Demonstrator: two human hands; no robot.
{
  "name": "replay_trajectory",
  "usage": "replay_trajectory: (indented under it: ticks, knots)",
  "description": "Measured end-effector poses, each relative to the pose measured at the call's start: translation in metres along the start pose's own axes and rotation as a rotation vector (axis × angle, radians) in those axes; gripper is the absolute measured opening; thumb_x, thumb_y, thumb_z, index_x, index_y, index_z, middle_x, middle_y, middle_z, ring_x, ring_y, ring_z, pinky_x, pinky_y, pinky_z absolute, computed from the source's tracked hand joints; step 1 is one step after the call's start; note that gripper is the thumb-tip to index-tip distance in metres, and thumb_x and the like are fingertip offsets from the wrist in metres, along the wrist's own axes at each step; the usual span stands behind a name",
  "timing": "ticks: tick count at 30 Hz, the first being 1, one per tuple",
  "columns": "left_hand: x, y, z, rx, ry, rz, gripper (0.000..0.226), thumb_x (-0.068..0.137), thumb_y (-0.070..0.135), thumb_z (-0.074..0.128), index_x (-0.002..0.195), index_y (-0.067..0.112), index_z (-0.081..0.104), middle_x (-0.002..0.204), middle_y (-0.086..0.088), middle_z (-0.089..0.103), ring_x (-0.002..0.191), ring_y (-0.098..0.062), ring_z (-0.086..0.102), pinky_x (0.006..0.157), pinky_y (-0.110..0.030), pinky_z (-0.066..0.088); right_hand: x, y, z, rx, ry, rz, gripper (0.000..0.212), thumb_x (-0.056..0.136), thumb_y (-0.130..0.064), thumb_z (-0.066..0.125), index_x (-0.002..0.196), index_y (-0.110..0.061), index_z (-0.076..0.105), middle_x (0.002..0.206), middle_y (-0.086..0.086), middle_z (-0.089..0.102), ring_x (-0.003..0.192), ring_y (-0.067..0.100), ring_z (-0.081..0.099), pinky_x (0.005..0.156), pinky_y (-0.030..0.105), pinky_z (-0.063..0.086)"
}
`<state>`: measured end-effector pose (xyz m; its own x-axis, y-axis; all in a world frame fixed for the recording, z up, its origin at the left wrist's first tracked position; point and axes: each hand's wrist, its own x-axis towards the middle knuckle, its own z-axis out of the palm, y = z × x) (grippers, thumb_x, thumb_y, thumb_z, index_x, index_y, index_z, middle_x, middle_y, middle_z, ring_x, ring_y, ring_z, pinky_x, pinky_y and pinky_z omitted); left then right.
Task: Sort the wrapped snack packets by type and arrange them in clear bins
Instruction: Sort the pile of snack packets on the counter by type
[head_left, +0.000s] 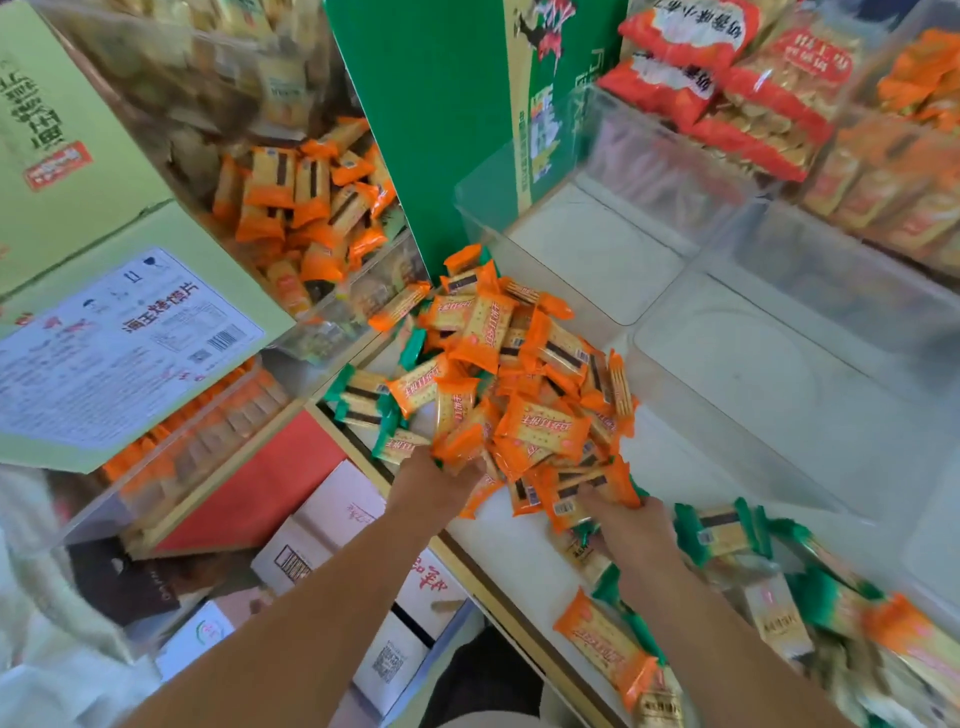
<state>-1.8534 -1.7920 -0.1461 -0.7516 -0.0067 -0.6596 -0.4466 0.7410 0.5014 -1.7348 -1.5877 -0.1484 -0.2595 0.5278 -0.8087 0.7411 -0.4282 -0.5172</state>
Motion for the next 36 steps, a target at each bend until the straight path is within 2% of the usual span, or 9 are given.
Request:
replay_trajectory:
  ticks: [7, 11, 14, 16, 19, 24, 29, 33, 36]
  knots:
    - [0.0, 0.007, 0.004, -0.02, 0.088, 0.047, 0.078, 0.069, 0.066, 0.079, 0.129, 0.028, 0.047, 0.124, -0.001, 0.061, 0.1, -0.02, 0.063, 0.061, -0.027, 0.049, -0.017, -0.017, -0.011, -0.058, 0.052, -0.06, 0.063, 0.076, -0.051, 0.086, 0.116, -0.016, 0.053, 0.105, -0.001, 0.064, 0.094, 0.026, 0.07, 0.075, 0.038, 0.056]
    - [-0.038, -0.017, 0.003, -0.032, 0.164, 0.051, 0.102, 0.076, 0.054, 0.083, 0.156, 0.018, 0.032, 0.153, -0.007, 0.039, 0.12, -0.025, 0.055, 0.094, -0.044, 0.054, -0.042, 0.006, -0.056, -0.218, 0.016, -0.185, 0.068, 0.079, -0.052, 0.081, 0.135, -0.021, 0.059, 0.112, -0.009, 0.065, 0.104, 0.019, 0.066, 0.096, 0.046, 0.057]
    - [-0.083, -0.035, 0.02, -0.04, 0.284, 0.24, 0.058, 0.091, 0.033, 0.075, 0.141, 0.016, 0.051, 0.136, -0.006, 0.048, 0.09, -0.012, 0.059, 0.082, -0.035, 0.051, -0.069, 0.034, -0.1, -0.302, -0.052, -0.262, 0.037, 0.081, -0.051, 0.078, 0.112, -0.032, 0.071, 0.1, -0.012, 0.073, 0.095, 0.013, 0.07, 0.088, 0.039, 0.059]
    - [-0.111, -0.043, 0.051, 0.044, 0.068, 0.311, 0.048, 0.091, 0.034, 0.074, 0.134, 0.021, 0.056, 0.131, 0.0, 0.056, 0.097, -0.01, 0.062, 0.087, -0.035, 0.053, -0.086, 0.053, -0.123, -0.329, -0.038, -0.267, 0.021, 0.086, -0.042, 0.077, 0.105, -0.033, 0.072, 0.096, -0.012, 0.074, 0.092, 0.009, 0.07, 0.08, 0.029, 0.054]
    - [-0.13, -0.048, 0.109, 0.295, -0.315, 0.349, 0.075, 0.081, 0.057, 0.077, 0.142, 0.024, 0.047, 0.134, 0.008, 0.053, 0.124, -0.017, 0.054, 0.102, -0.039, 0.049, -0.096, 0.087, -0.138, -0.319, 0.026, -0.223, 0.015, 0.088, -0.036, 0.076, 0.102, -0.03, 0.072, 0.095, -0.013, 0.074, 0.092, 0.007, 0.069, 0.078, 0.026, 0.05]
    - [-0.137, -0.035, 0.154, 0.623, -0.24, 0.319, 0.09, 0.06, 0.078, 0.077, 0.128, 0.025, 0.048, 0.119, 0.004, 0.055, 0.115, -0.023, 0.054, 0.092, -0.037, 0.047, -0.098, 0.138, -0.139, -0.352, 0.072, -0.143, 0.012, 0.094, -0.034, 0.066, 0.106, -0.029, 0.065, 0.103, -0.014, 0.069, 0.096, 0.005, 0.063, 0.079, 0.029, 0.049]
    - [-0.135, -0.043, 0.139, 0.383, -0.358, 0.386, 0.036, 0.083, 0.049, 0.079, 0.088, 0.026, 0.052, 0.089, 0.007, 0.05, 0.08, -0.01, 0.053, 0.061, -0.014, 0.038, -0.094, 0.154, -0.131, -0.386, 0.165, -0.187, 0.015, 0.096, -0.042, 0.057, 0.11, -0.04, 0.063, 0.103, -0.021, 0.068, 0.101, 0.01, 0.065, 0.087, 0.04, 0.055]
    - [-0.142, -0.033, 0.118, 0.105, -0.32, 0.387, 0.023, 0.089, 0.036, 0.077, 0.083, 0.021, 0.062, 0.073, 0.008, 0.059, 0.068, -0.006, 0.056, 0.056, -0.011, 0.041, -0.088, 0.129, -0.119, -0.221, 0.196, -0.336, 0.025, 0.097, -0.042, 0.06, 0.118, -0.029, 0.062, 0.111, -0.012, 0.067, 0.104, 0.01, 0.064, 0.086, 0.037, 0.055]
    - [-0.147, -0.017, 0.12, 0.001, -0.307, 0.298, 0.022, 0.093, 0.037, 0.073, 0.093, 0.017, 0.067, 0.08, 0.006, 0.064, 0.072, -0.007, 0.06, 0.054, -0.01, 0.041, -0.072, 0.102, -0.106, -0.284, 0.2, -0.193, 0.036, 0.096, -0.058, 0.056, 0.108, -0.025, 0.051, 0.095, -0.008, 0.061, 0.086, 0.015, 0.062, 0.075, 0.034, 0.051]
